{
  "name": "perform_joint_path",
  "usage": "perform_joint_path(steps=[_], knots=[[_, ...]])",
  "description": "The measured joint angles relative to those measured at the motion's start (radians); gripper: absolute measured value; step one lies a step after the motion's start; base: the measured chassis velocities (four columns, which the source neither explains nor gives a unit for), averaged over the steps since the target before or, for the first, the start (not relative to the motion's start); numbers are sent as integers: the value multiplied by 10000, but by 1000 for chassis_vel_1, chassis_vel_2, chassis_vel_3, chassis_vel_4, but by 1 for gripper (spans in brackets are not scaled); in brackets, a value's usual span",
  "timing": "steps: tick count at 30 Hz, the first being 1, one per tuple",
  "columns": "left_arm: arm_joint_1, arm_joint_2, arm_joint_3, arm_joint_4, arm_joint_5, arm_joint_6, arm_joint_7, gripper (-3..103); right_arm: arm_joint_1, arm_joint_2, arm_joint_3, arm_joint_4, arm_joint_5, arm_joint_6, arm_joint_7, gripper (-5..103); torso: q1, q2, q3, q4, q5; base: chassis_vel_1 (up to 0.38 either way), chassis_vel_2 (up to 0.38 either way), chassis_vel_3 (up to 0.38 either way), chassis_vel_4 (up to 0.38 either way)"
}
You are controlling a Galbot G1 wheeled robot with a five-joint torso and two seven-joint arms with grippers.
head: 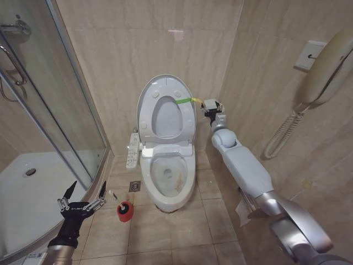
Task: Open the toilet lid, clean the toilet bowl with a toilet brush, close the toilet lid, and flush.
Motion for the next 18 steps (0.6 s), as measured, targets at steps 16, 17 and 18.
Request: perform_joint_path(steps=[16, 17, 18], knots=[[0, 0, 0, 0, 0, 0, 0, 100, -1133, -678, -150, 1546, 807, -519, 736, 79, 0, 0, 0, 1, 0, 0, 0, 0, 0], [0, 0, 0, 0, 0, 0, 0, 100, -1133, -678, -150, 1546, 807, -519, 736, 79, 0, 0, 0, 1, 0, 0, 0, 0, 0], [0, 0, 0, 0, 0, 0, 0, 100, -1406, -734, -61, 1696, 852, -530, 873, 79, 0, 0, 0, 0, 0, 0, 0, 0, 0]])
